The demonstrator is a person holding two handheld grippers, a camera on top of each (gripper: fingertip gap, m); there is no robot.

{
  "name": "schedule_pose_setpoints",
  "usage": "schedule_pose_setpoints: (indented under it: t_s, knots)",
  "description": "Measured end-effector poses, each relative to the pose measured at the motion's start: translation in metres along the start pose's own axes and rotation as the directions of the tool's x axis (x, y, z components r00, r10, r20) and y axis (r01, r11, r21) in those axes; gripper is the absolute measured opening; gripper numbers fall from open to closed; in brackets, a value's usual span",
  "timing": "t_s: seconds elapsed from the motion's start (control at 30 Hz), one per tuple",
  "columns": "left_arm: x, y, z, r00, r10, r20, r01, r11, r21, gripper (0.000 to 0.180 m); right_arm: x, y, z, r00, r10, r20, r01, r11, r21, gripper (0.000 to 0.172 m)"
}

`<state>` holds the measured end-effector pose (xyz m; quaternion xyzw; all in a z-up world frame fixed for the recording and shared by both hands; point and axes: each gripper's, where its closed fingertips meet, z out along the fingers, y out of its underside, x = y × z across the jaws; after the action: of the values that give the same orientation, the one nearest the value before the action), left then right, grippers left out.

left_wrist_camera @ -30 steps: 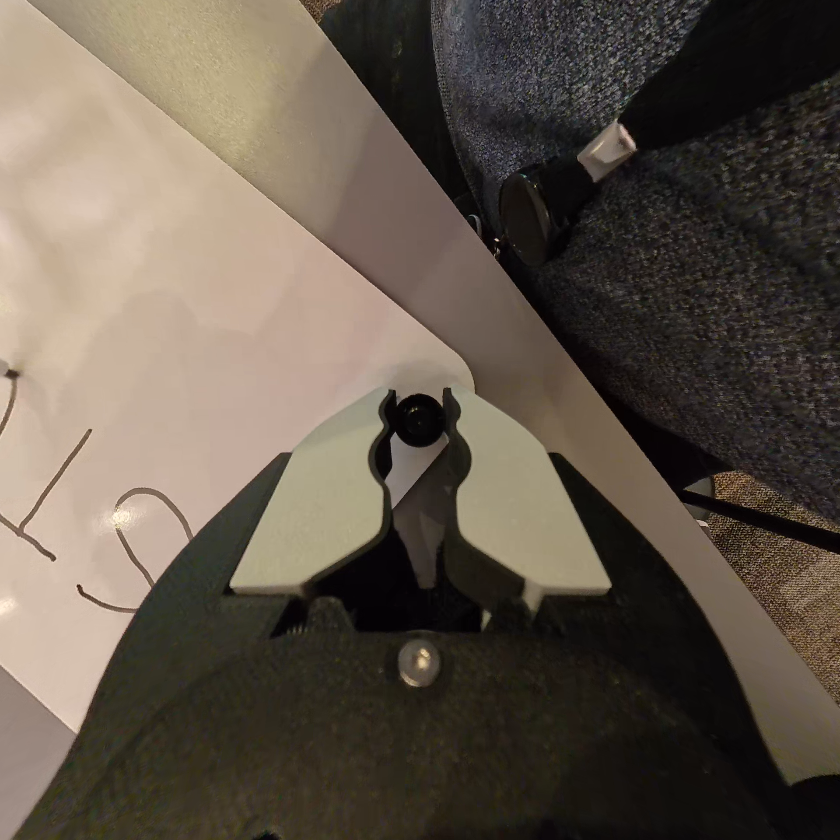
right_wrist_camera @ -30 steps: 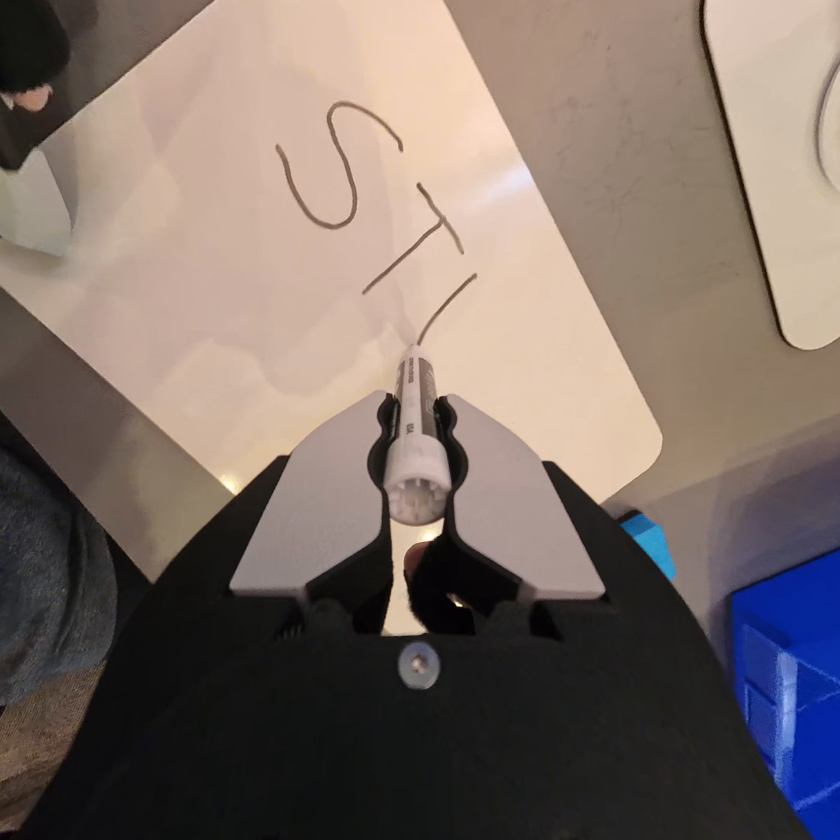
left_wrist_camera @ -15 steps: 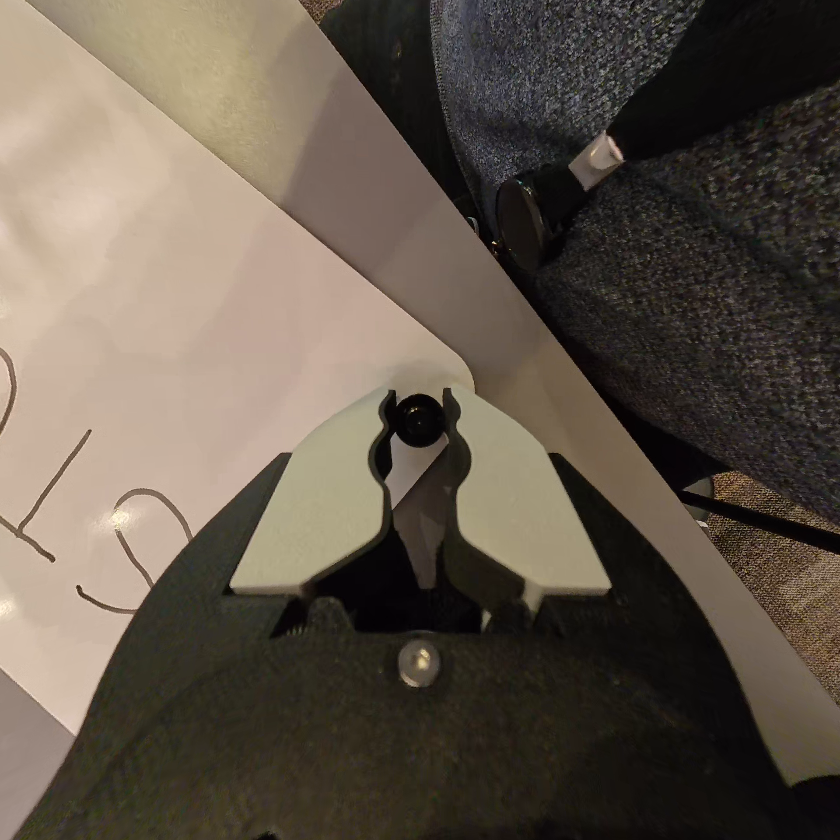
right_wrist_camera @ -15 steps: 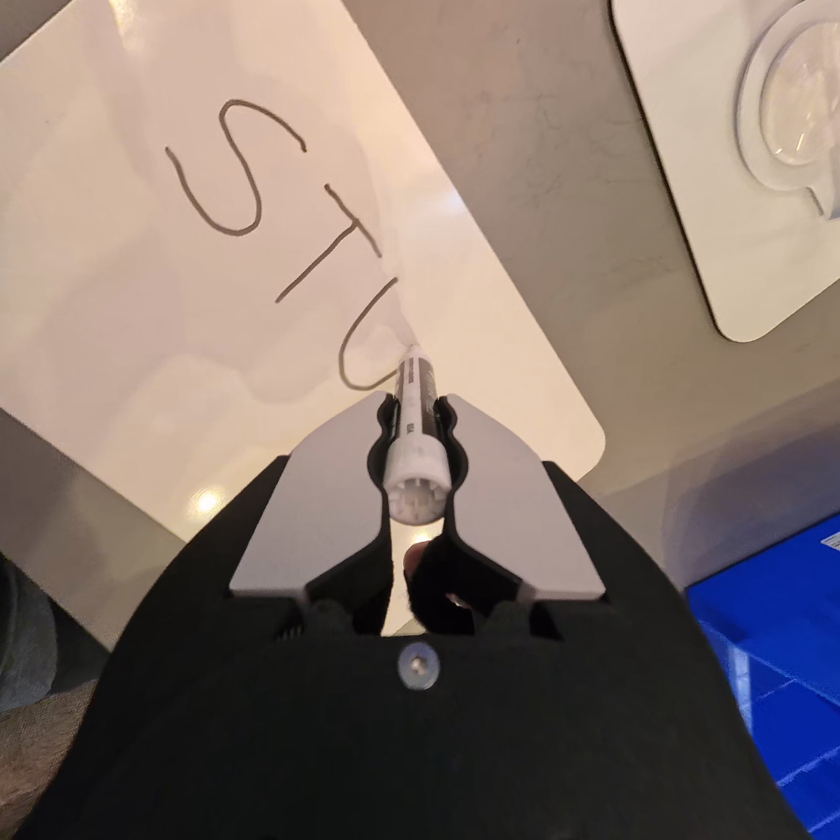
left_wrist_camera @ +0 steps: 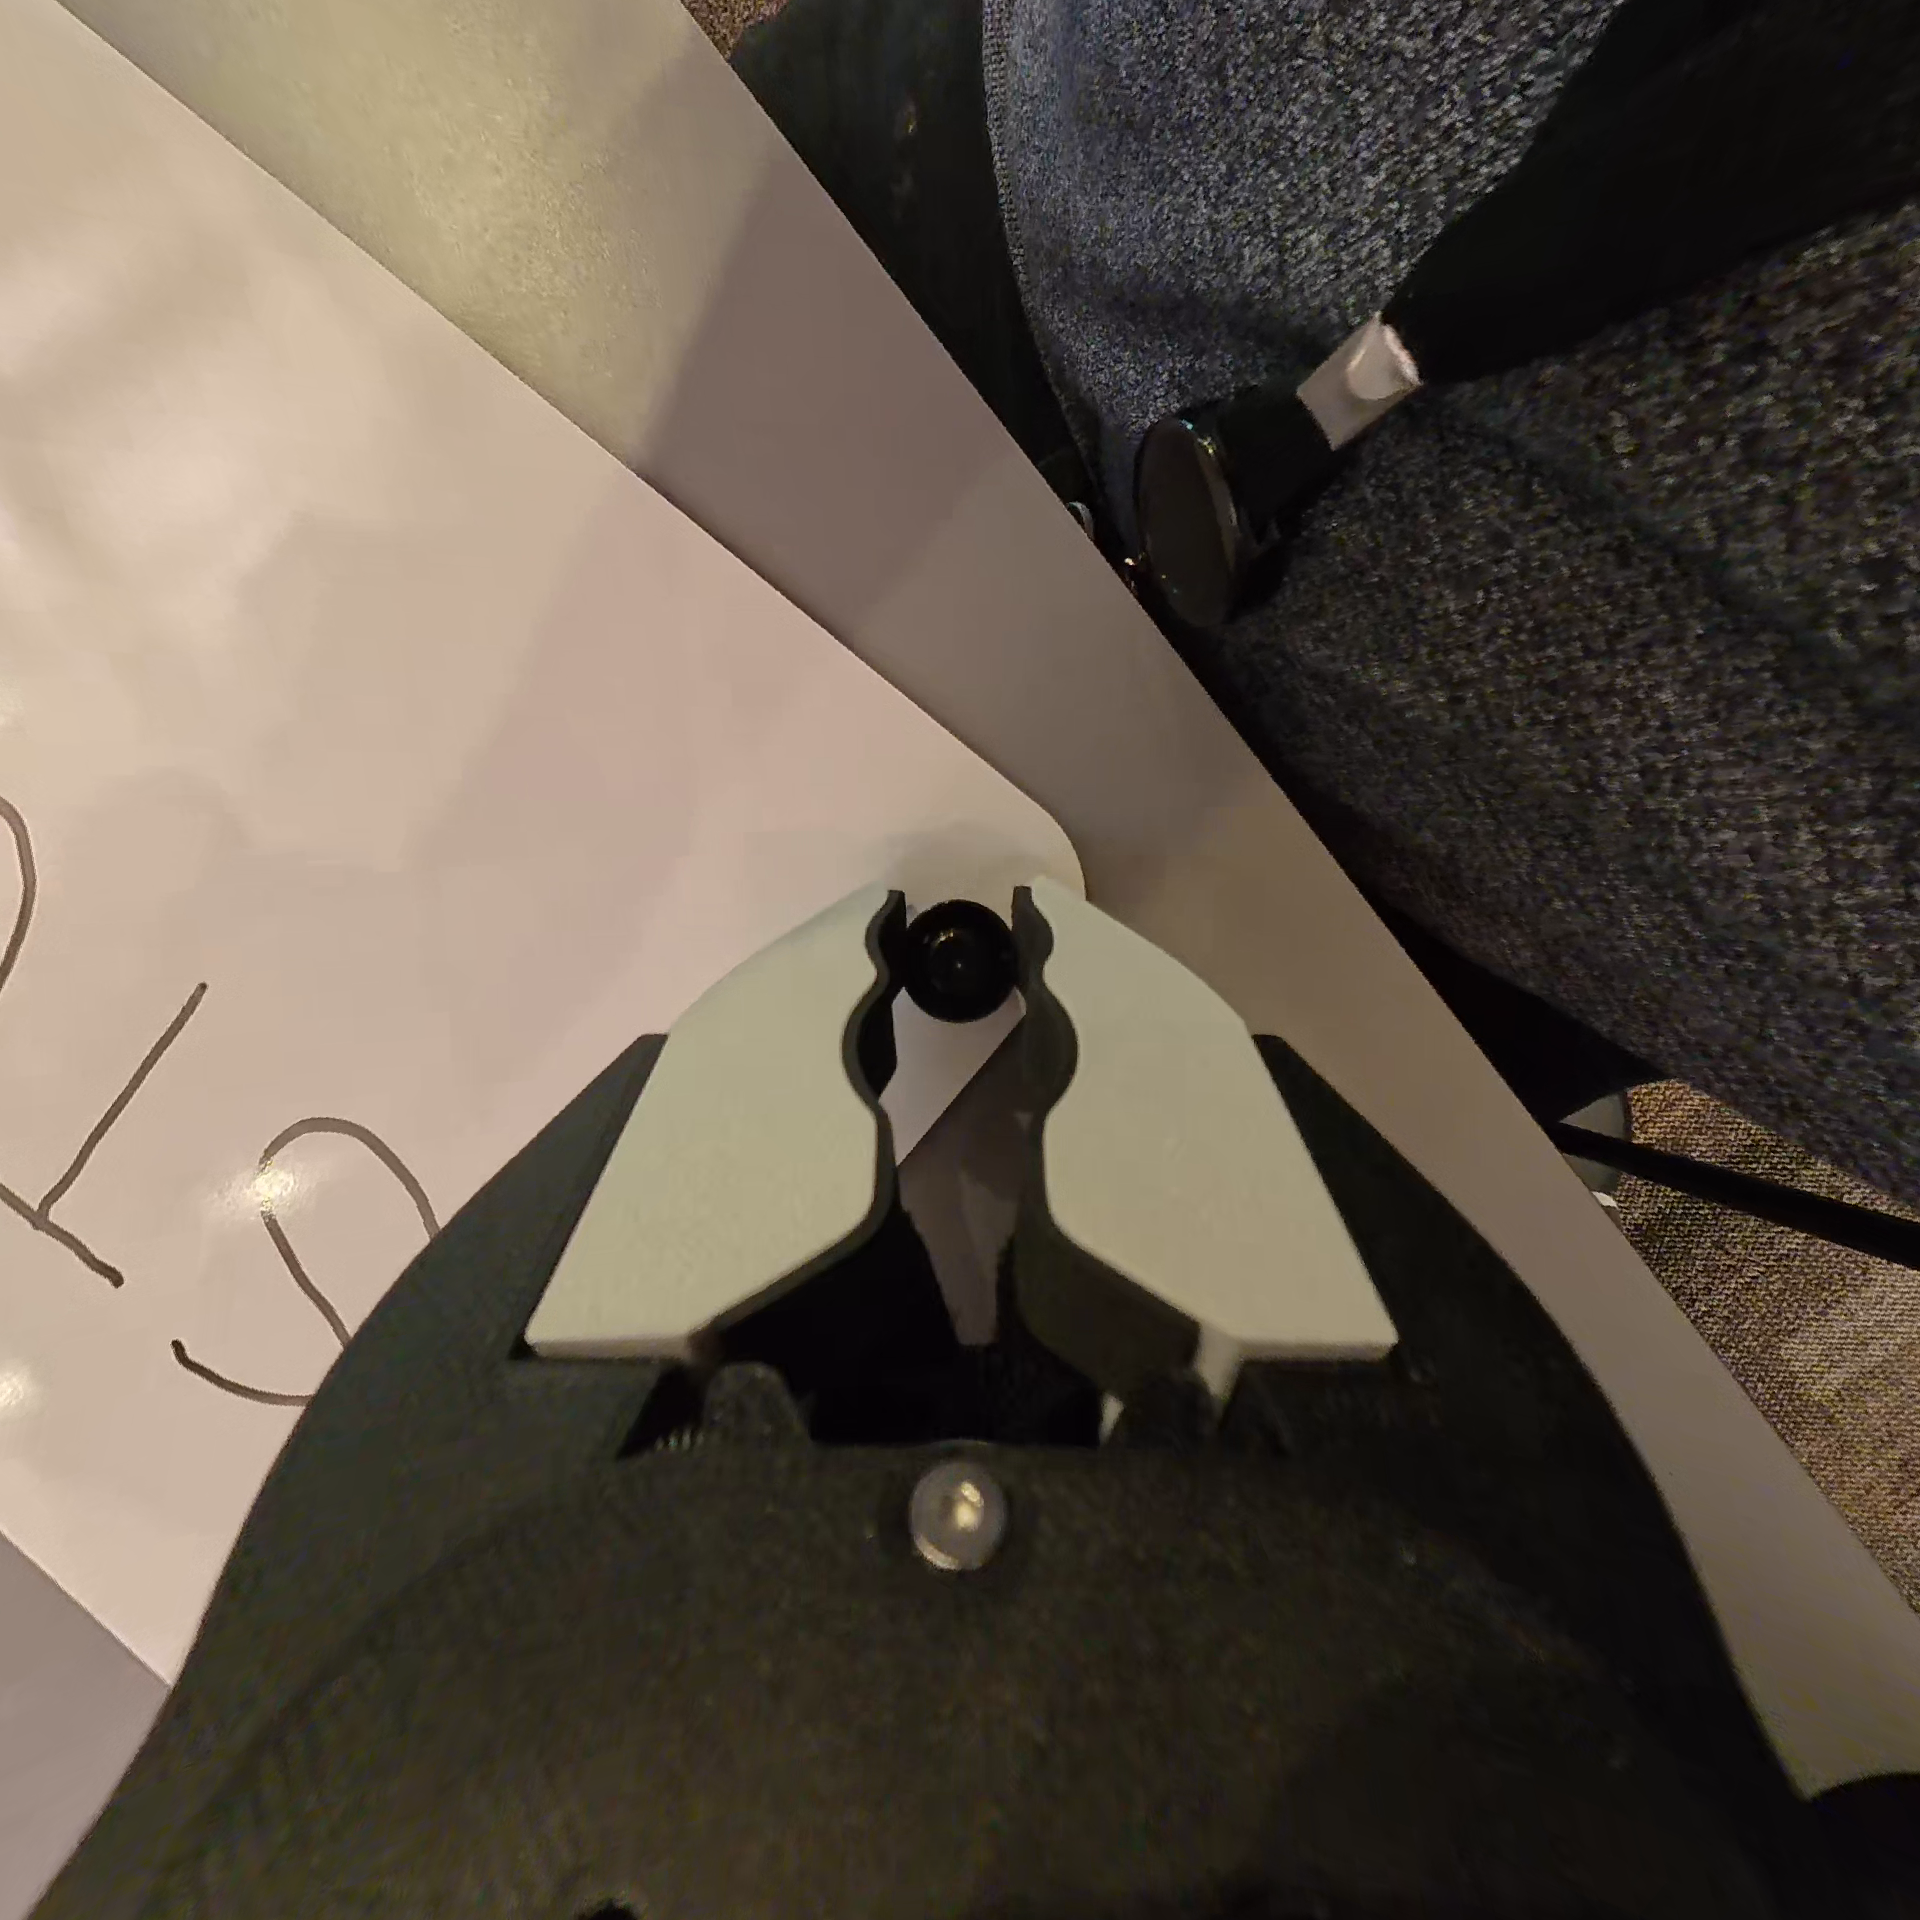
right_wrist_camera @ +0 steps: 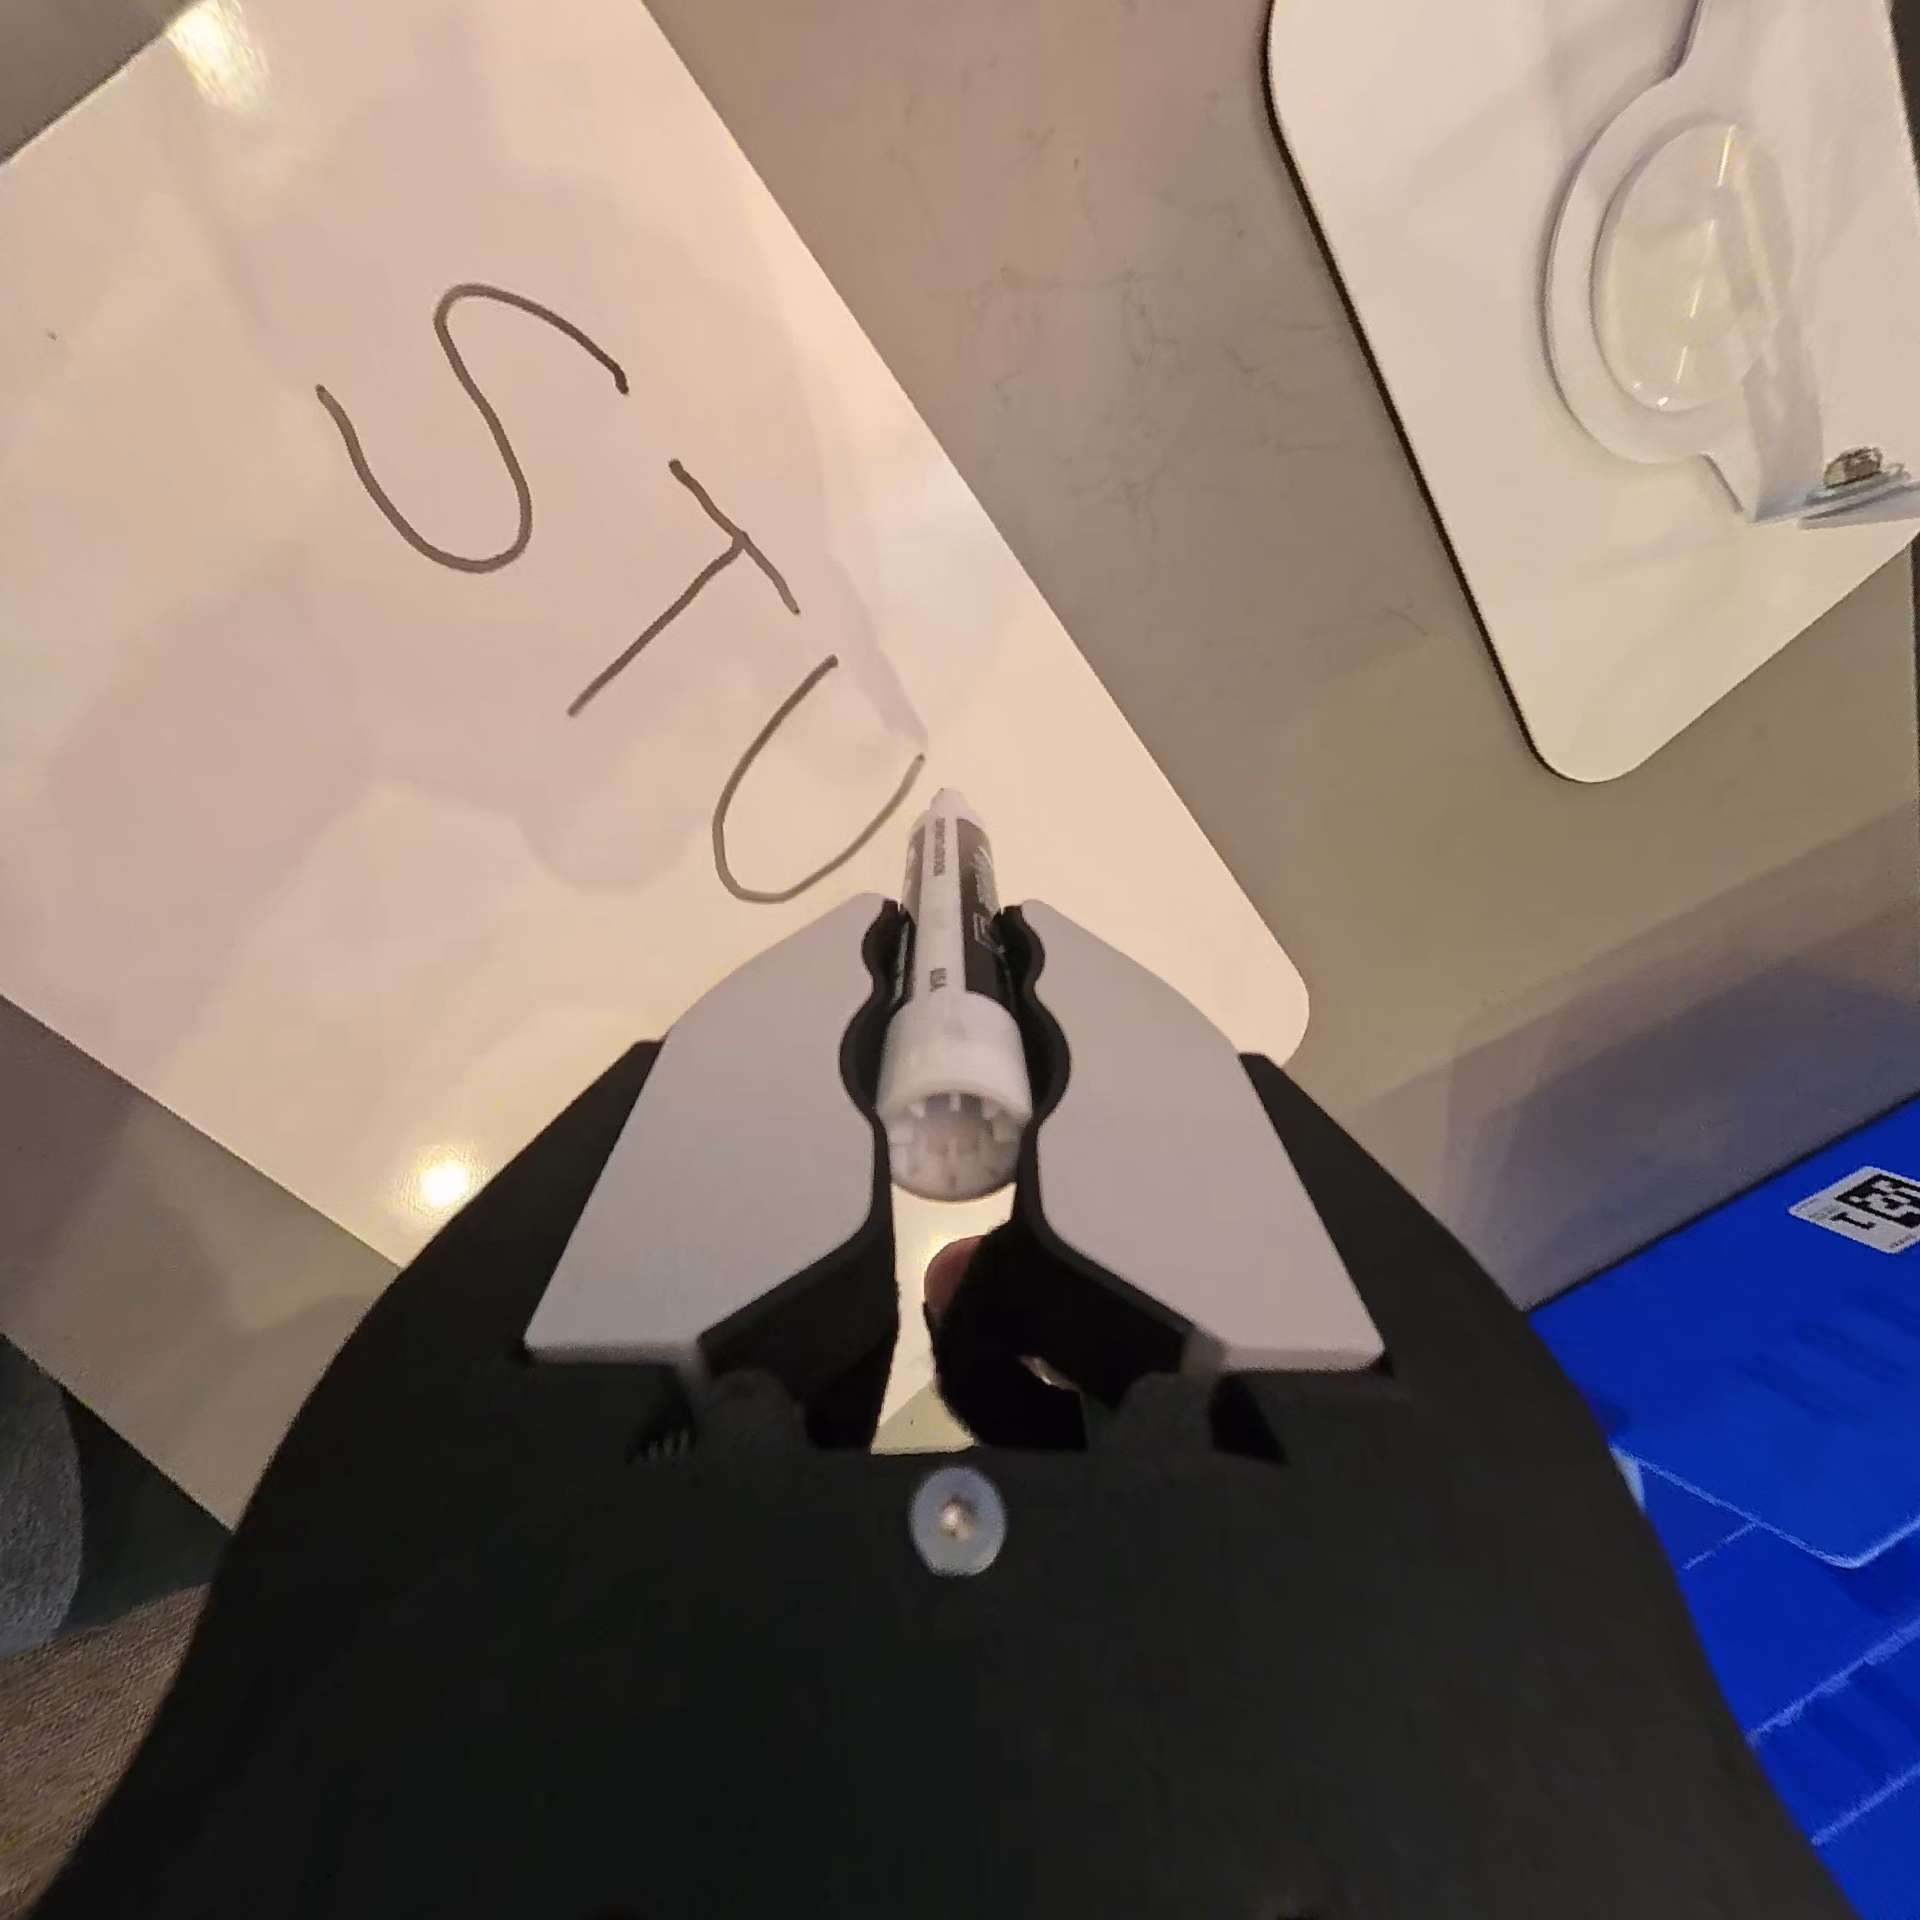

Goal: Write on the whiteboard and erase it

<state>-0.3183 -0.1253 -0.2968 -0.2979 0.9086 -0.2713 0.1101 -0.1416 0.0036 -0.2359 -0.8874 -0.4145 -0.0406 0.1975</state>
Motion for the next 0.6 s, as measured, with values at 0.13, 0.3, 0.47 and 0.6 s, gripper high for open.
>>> schedule_pose_setpoints:
  t_s: [0.13, 0.3, 0.47, 0.6]
  knots:
    - [0.000, 0.000, 0.000, 1.000, 0.000, 0.001, 0.000, 1.000, -0.002, 0.020, -0.001, 0.002, 0.006, 1.000, -0.004, 0.008, 0.004, 1.000, -0.009, 0.021]
    - [0.000, 0.000, 0.000, 1.000, -0.001, 0.000, 0.001, 1.000, 0.000, 0.020, -0.001, 0.003, 0.011, 1.000, -0.008, 0.010, 0.008, 1.000, -0.022, 0.021]
    - [0.000, 0.000, 0.000, 1.000, -0.001, -0.001, 0.001, 1.000, 0.002, 0.020, -0.004, 0.010, 0.008, 1.000, -0.018, 0.014, 0.019, 0.999, -0.043, 0.020]
    - [0.000, -0.001, 0.000, 1.000, -0.002, -0.002, 0.002, 1.000, 0.002, 0.020, -0.009, 0.021, 0.003, 1.000, -0.010, 0.013, 0.011, 0.998, -0.056, 0.021]
